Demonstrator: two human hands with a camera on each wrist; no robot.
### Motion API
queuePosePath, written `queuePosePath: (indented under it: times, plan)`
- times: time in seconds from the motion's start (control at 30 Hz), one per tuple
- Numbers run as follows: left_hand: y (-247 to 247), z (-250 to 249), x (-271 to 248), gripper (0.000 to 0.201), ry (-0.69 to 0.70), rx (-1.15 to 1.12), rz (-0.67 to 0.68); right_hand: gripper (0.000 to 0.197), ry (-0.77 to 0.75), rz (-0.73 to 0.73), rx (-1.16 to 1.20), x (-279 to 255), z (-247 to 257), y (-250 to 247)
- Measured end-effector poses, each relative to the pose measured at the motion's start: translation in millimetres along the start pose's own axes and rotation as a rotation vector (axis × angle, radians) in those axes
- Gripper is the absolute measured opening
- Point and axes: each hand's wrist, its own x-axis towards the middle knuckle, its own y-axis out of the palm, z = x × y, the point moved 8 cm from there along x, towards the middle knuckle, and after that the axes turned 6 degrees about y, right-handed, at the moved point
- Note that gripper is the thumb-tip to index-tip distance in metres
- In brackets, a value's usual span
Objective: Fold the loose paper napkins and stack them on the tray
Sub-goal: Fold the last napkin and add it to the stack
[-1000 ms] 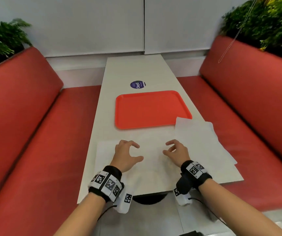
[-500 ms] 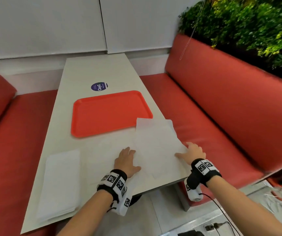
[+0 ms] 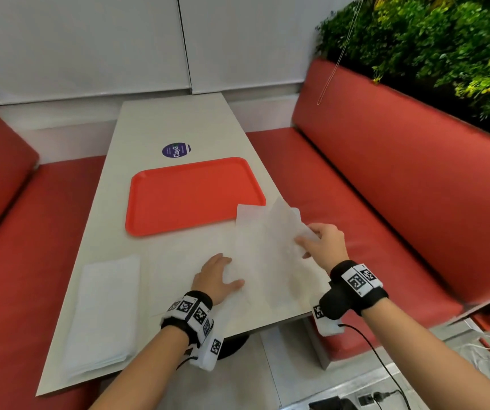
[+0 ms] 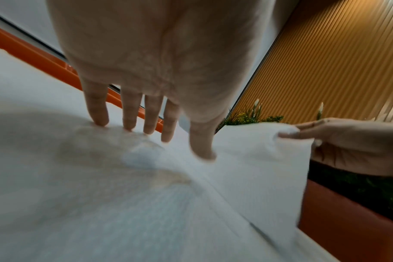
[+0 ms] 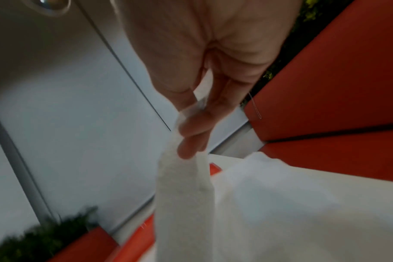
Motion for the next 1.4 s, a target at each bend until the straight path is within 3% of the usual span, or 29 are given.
queuePosePath:
  times: [0.17, 0.3, 0.37, 0.43, 0.6, 0.73, 0.93, 1.0, 1.07, 1.13, 1.2, 1.27, 1.4]
  plan:
    - [-23.2, -18.8, -4.9, 0.069, -0.034, -0.303, -0.177, 0.008, -0.113, 0.044, 0.452, -11.6, 40.5, -11.8]
    - [-13.8, -46.3, -6.0, 0.081, -0.088, -0.853, -0.002, 0.018, -0.083, 0.097, 0.654, -17.2, 40.9, -14.1]
    - [-6.9, -52.3, -5.9, 0.056, -0.116, -1.139, 0.038, 0.020, -0.066, 0.099, 0.640, -18.2, 31.0, -12.7]
    - [-8.4, -50.5, -4.3, 0.041, -0.128, -1.264, -0.014, 0.022, -0.034, 0.082, 0.554, -17.5, 17.1, -10.2]
    - [-22.9, -35.3, -4.7, 0.028, -0.100, -1.183, -0.163, 0.008, 0.027, -0.033, 0.194, -11.7, -15.1, -2.2]
    - [-31.3, -32.2, -11.3, 0.028, -0.081, -1.165, -0.167, 0.014, -0.101, 0.046, 0.095, -16.8, 4.7, 33.1]
    - [-38.9, -22.5, -25.9, 0.032, -0.056, -1.372, -0.103, 0.023, -0.220, 0.302, 0.234, -43.4, 46.3, 105.0]
    - [-45.5, -12.1, -32.4, 0.053, -0.040, -1.450, -0.090, 0.021, -0.223, 0.381, 0.318, -49.5, 52.8, 120.8]
    - [-59.2, 8.1, -41.1, 0.070, -0.086, -1.489, -0.185, 0.019, -0.216, 0.440, 0.381, -56.3, 58.7, 133.4]
    - [-76.2, 31.1, -53.8, 0.066, -0.099, -1.479, -0.317, 0.015, -0.216, 0.502, 0.429, -63.9, 65.3, 148.5]
    - [-92.3, 44.7, -70.0, 0.038, -0.070, -1.423, -0.378, 0.015, -0.225, 0.568, 0.449, -73.7, 72.9, 165.2]
    - [-104.6, 60.8, -87.0, 0.020, -0.057, -1.339, -0.419, 0.025, -0.193, 0.646, 0.457, -85.6, 80.5, 183.7]
    - [-126.2, 97.9, -123.4, 0.041, -0.047, -1.174, -0.455, 0.044, 0.121, 0.809, 0.583, -106.2, 85.8, 233.0]
